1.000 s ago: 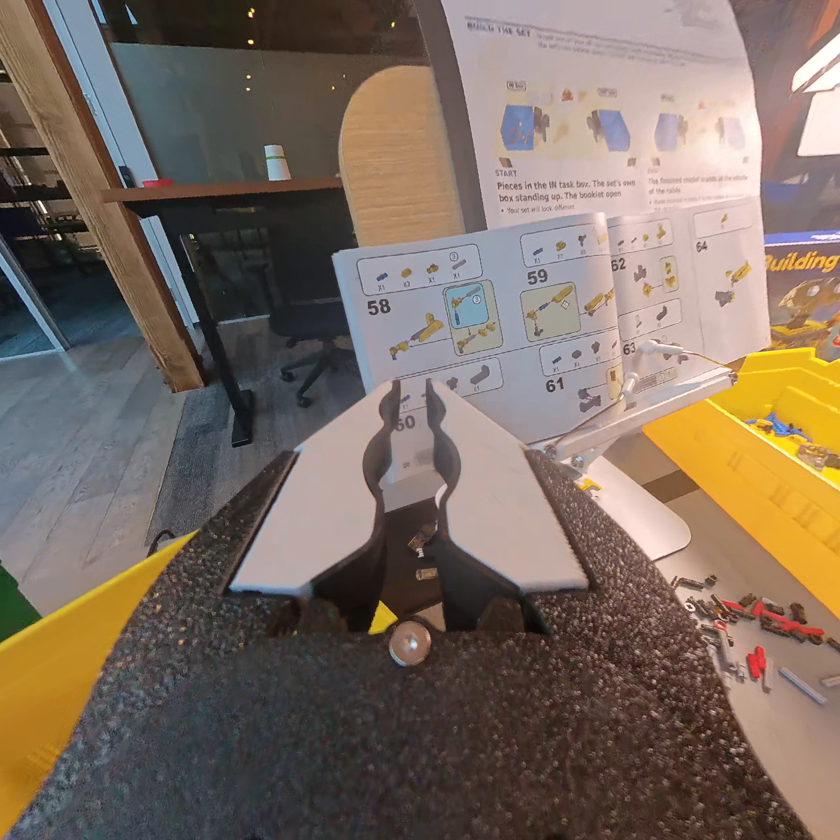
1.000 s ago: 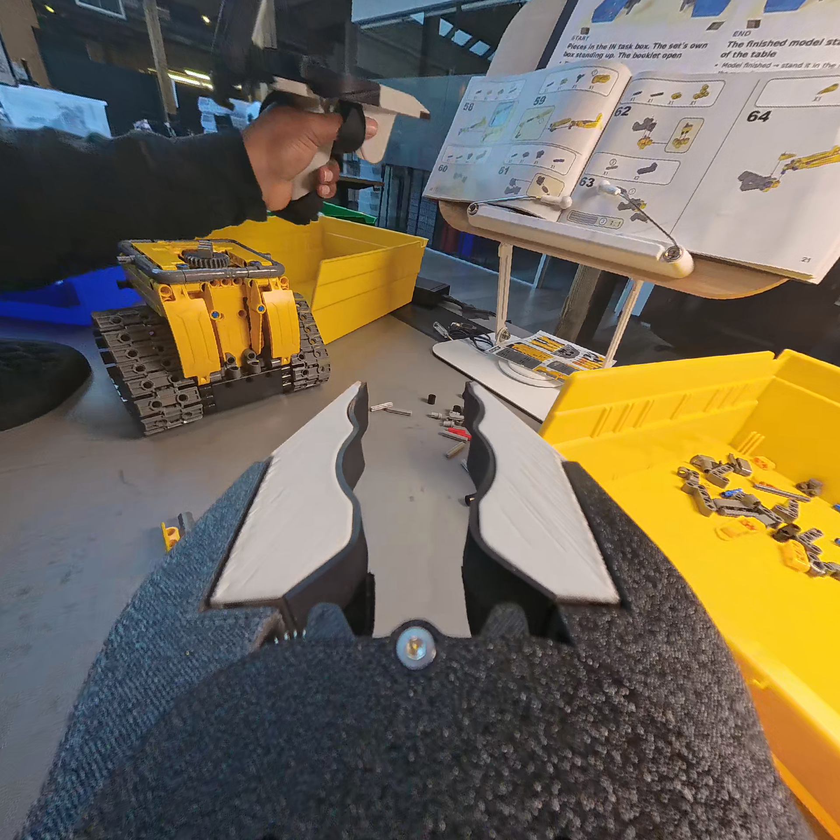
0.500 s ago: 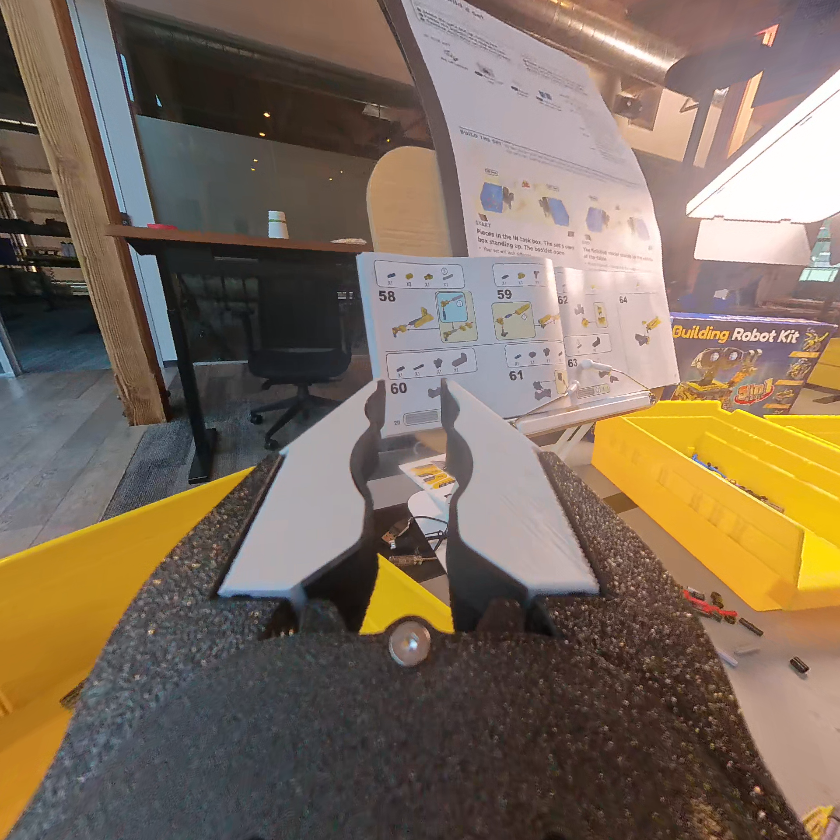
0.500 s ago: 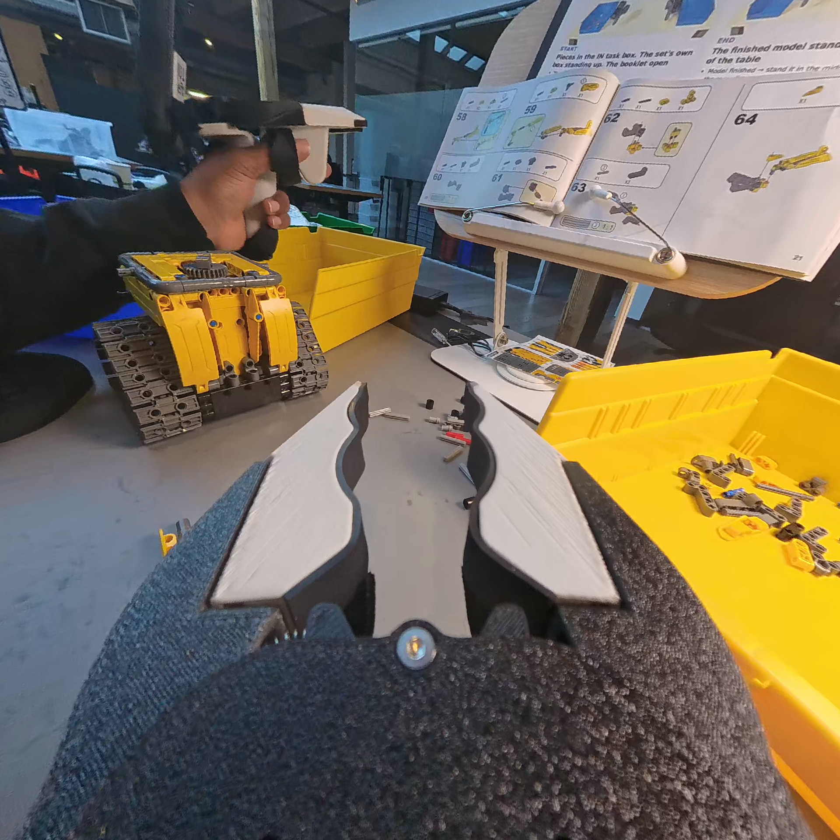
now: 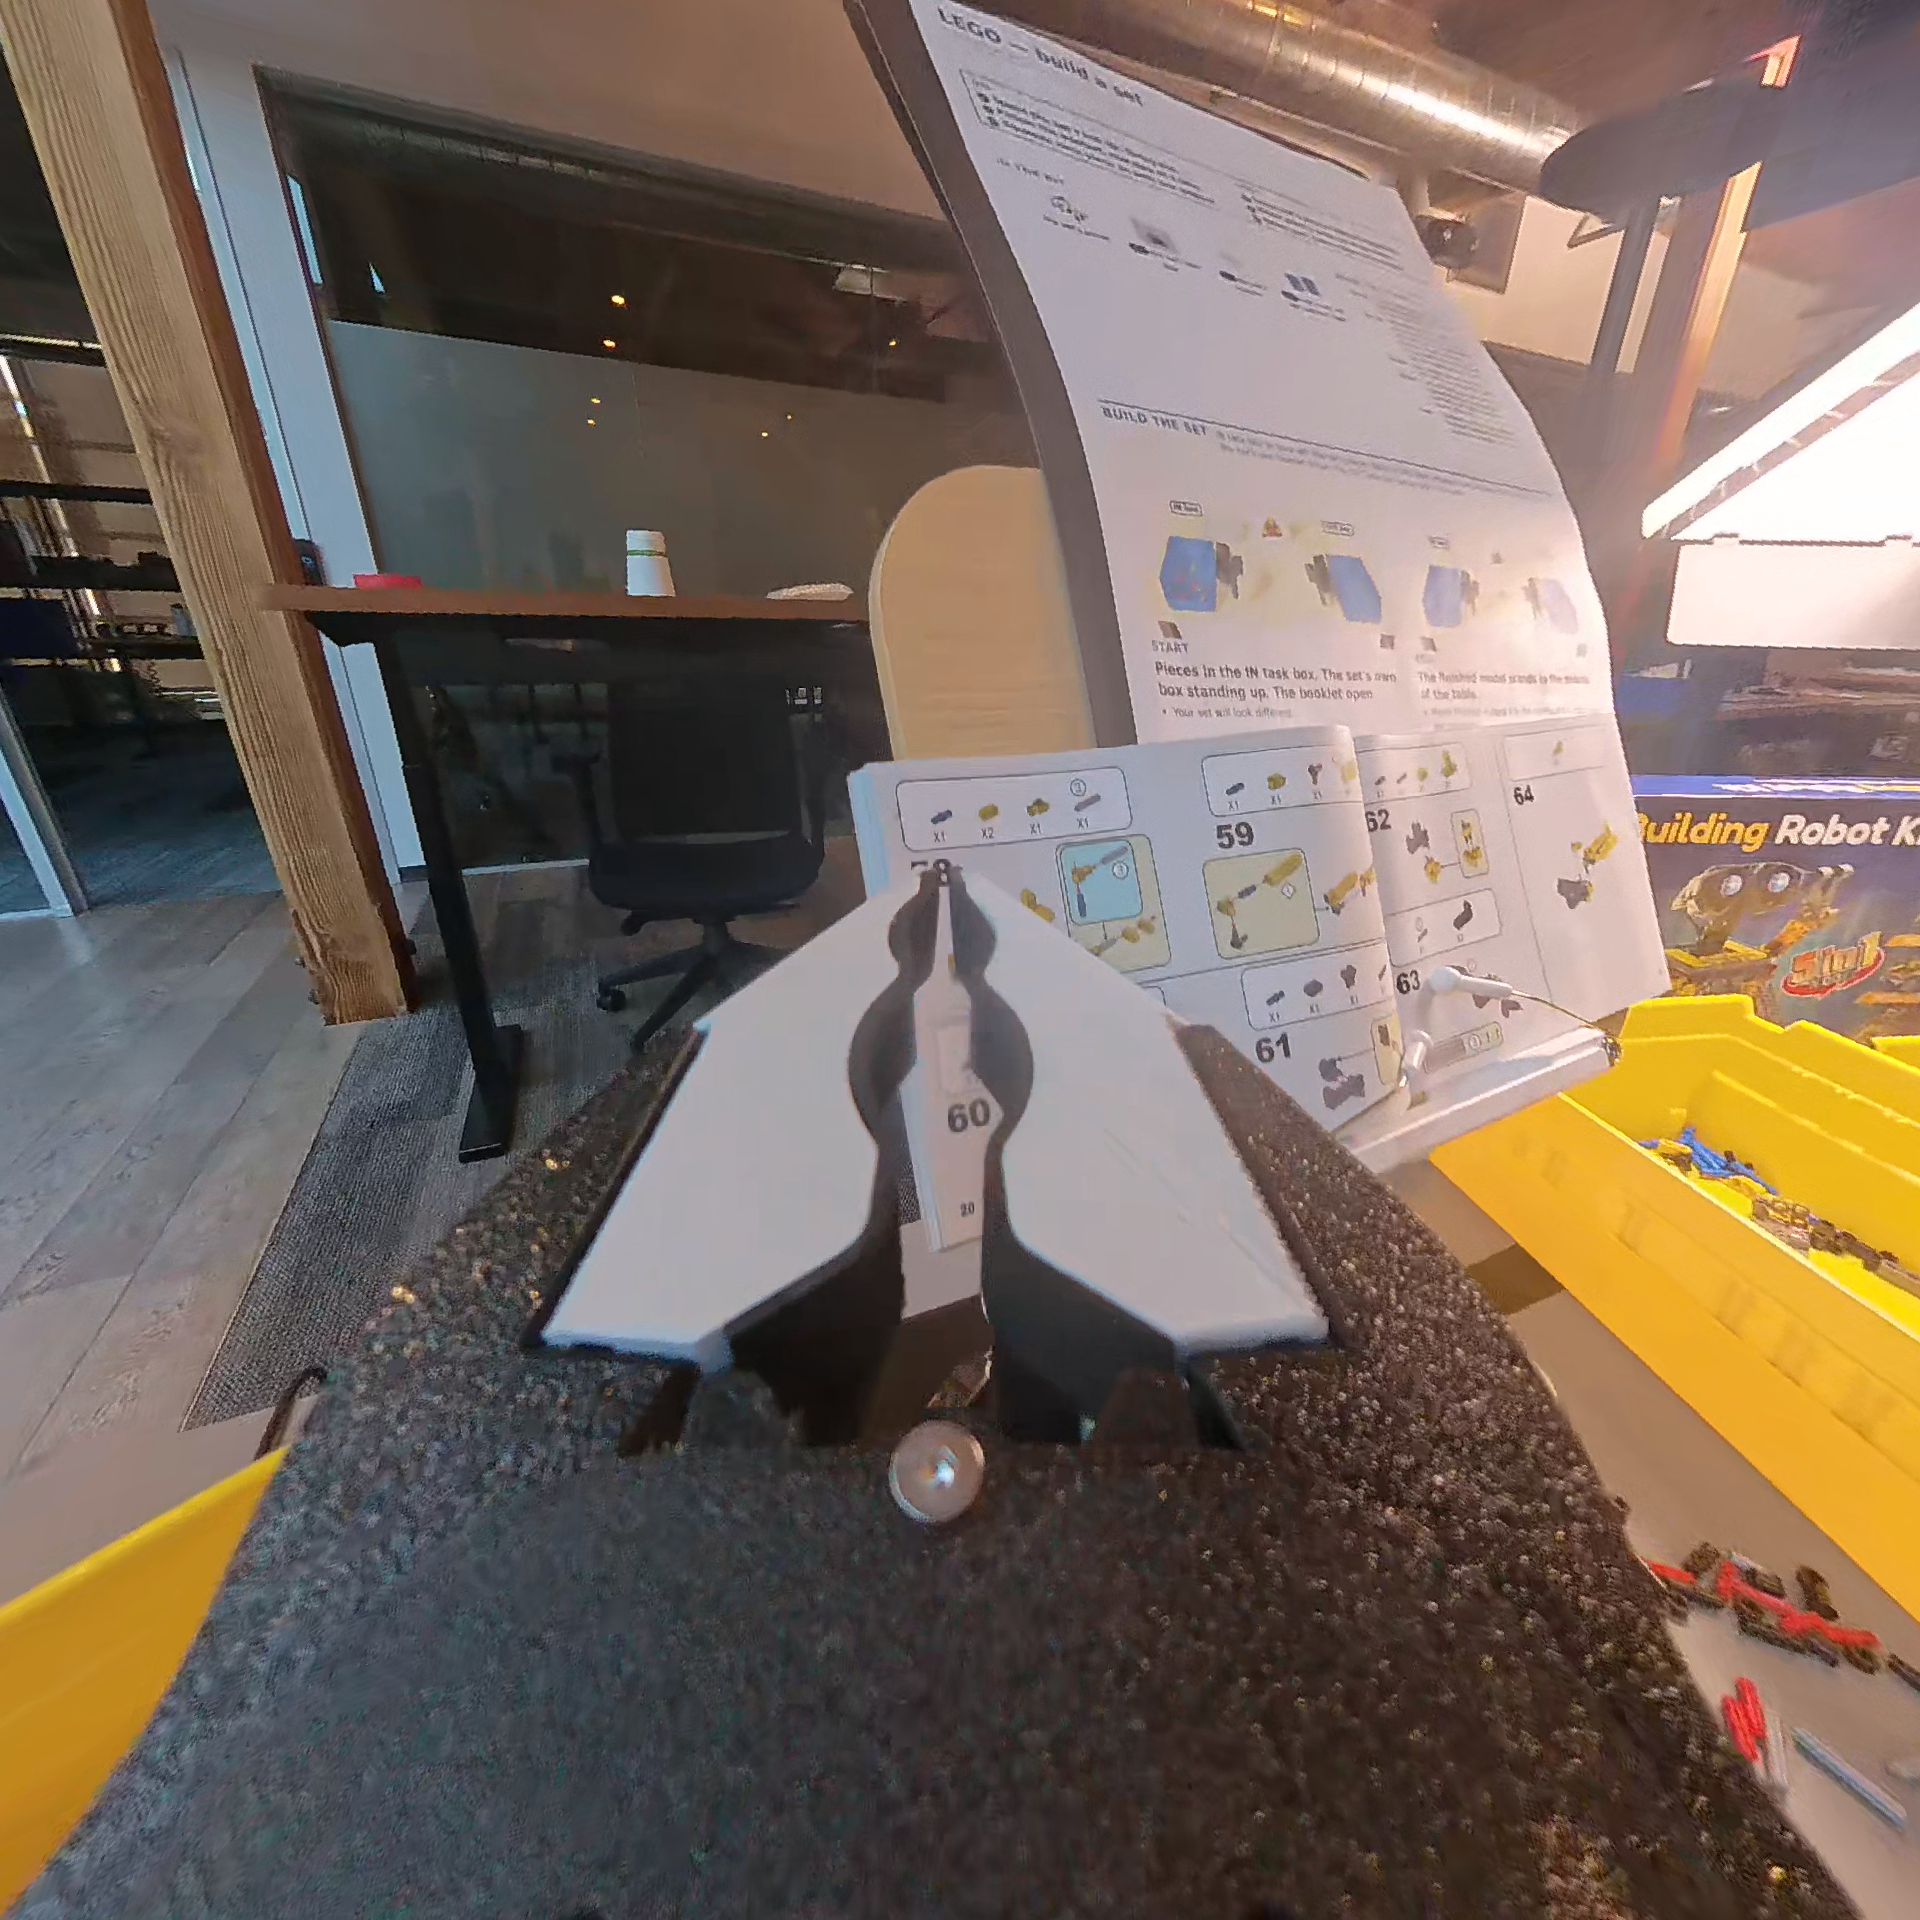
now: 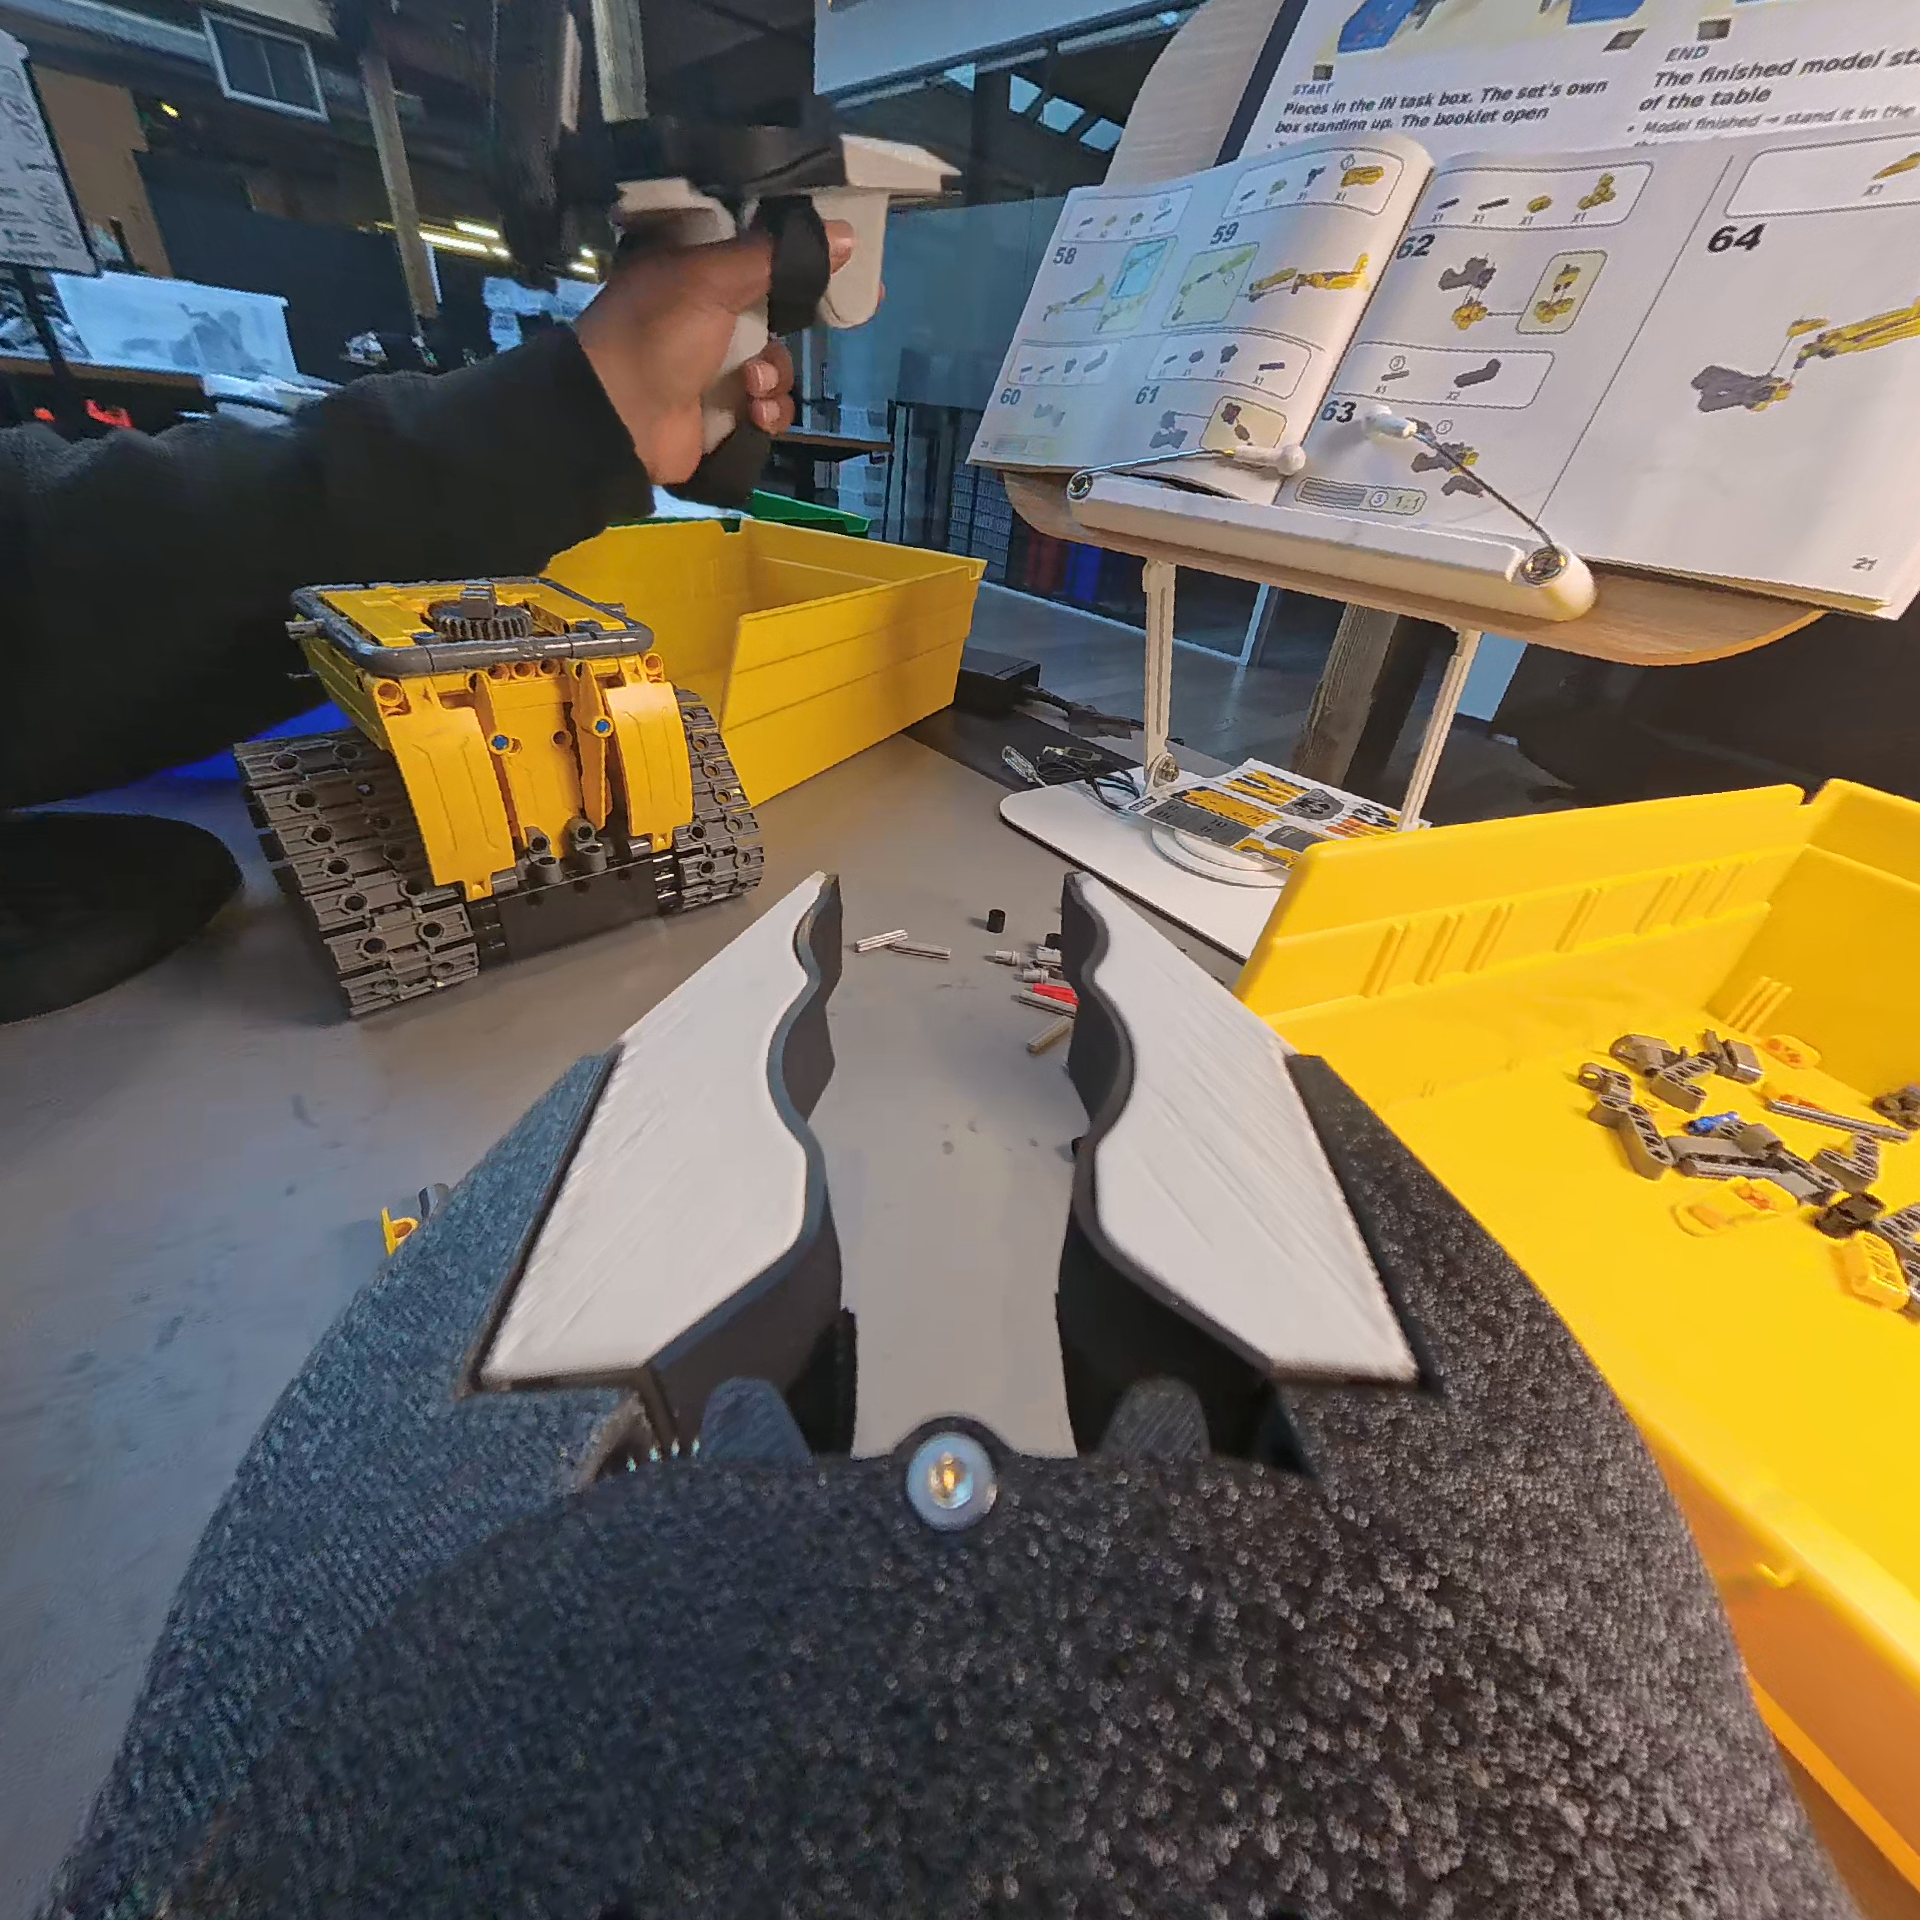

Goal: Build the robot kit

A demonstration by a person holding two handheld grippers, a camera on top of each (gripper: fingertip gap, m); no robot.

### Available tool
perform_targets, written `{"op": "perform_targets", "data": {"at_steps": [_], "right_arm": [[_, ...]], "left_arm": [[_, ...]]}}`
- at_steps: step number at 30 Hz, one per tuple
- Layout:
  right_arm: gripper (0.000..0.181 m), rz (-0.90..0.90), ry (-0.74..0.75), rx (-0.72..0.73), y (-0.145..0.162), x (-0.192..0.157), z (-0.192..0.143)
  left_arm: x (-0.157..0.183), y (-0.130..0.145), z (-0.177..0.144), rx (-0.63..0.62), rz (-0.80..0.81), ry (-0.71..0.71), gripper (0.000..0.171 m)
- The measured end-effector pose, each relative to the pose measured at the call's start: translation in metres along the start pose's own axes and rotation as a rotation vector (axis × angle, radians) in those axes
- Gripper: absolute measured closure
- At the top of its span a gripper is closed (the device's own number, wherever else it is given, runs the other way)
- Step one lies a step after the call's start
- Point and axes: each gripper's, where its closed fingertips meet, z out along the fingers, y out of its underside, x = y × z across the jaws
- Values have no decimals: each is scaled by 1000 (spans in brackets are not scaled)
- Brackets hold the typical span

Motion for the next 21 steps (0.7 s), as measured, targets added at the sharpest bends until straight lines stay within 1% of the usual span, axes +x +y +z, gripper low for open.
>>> {"op": "perform_targets", "data": {"at_steps": [4, 8, 12, 21], "right_arm": [[139, 11, -6, 4, 0, 0, 0], [139, 17, -12, 3, 0, 0, 0], [139, 12, -18, -1, 1, -1, 0], [139, 2, -23, -3, 1, -4, 1]], "left_arm": [[-2, 8, 22, -45, 30, 1, 171], [-4, 15, 36, -79, 64, 1, 171], [-4, 18, 44, -96, 75, 3, 171], [-3, 17, 52, -110, 103, -7, 171]]}}
